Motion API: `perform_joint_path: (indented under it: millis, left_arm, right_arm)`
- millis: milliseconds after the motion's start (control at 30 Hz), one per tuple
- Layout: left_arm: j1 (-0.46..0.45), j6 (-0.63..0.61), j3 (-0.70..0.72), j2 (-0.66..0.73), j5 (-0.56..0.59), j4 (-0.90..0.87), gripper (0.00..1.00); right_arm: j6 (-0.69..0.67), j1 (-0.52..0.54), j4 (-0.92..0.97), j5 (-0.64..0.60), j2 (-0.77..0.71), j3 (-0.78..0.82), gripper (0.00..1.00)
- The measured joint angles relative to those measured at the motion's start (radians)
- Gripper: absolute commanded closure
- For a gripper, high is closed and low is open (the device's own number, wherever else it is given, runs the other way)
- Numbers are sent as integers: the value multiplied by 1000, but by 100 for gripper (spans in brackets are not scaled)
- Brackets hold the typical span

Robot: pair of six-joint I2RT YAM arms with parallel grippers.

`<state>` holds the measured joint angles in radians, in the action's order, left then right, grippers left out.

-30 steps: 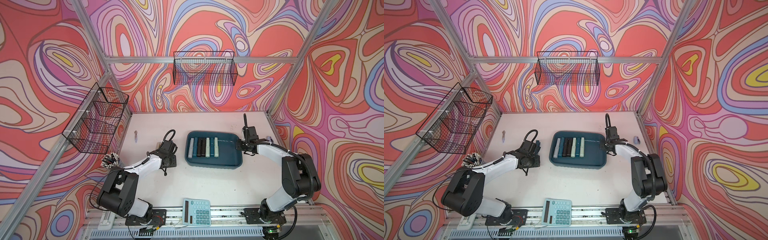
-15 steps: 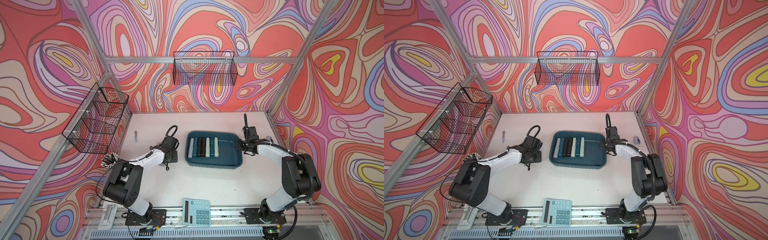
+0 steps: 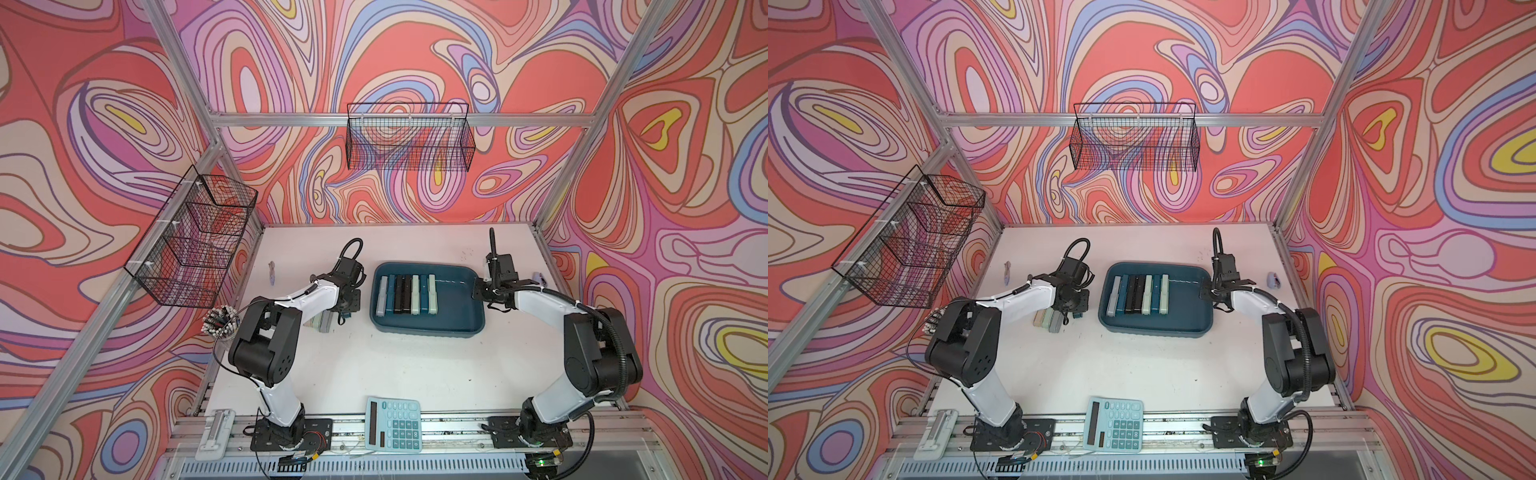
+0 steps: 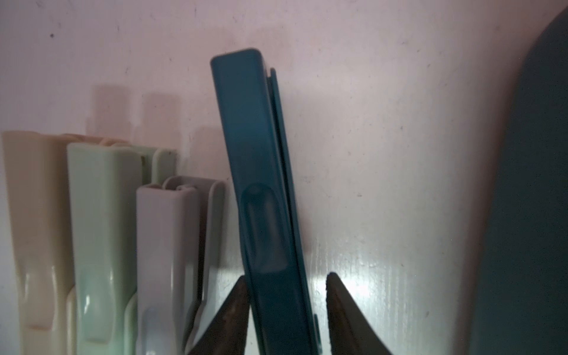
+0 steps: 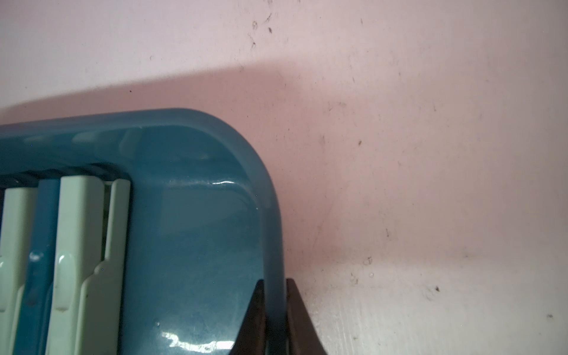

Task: Put the pruning pliers into the storage box
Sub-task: Pick up the pruning pliers from the center of the board.

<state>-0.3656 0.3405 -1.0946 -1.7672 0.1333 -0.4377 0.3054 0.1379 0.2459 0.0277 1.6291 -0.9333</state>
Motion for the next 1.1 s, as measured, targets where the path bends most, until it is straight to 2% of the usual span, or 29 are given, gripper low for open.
perform_joint_path:
  millis: [300, 600, 933, 1100]
  left_arm:
    - [0, -42, -55, -37, 5, -16, 84]
    - [0, -53, -55, -32, -18, -17, 92]
    - [-2, -61, -92, 72, -51, -50, 98]
    - [-26, -77, -132, 143, -52, -85, 99]
  right_arm:
    - [71, 1, -53, -1, -43, 64, 89]
    - [194, 6, -97, 0, -153, 190, 89]
    - [267, 32, -112, -15, -181, 220, 89]
    - [332, 89, -110, -75, -183, 221, 89]
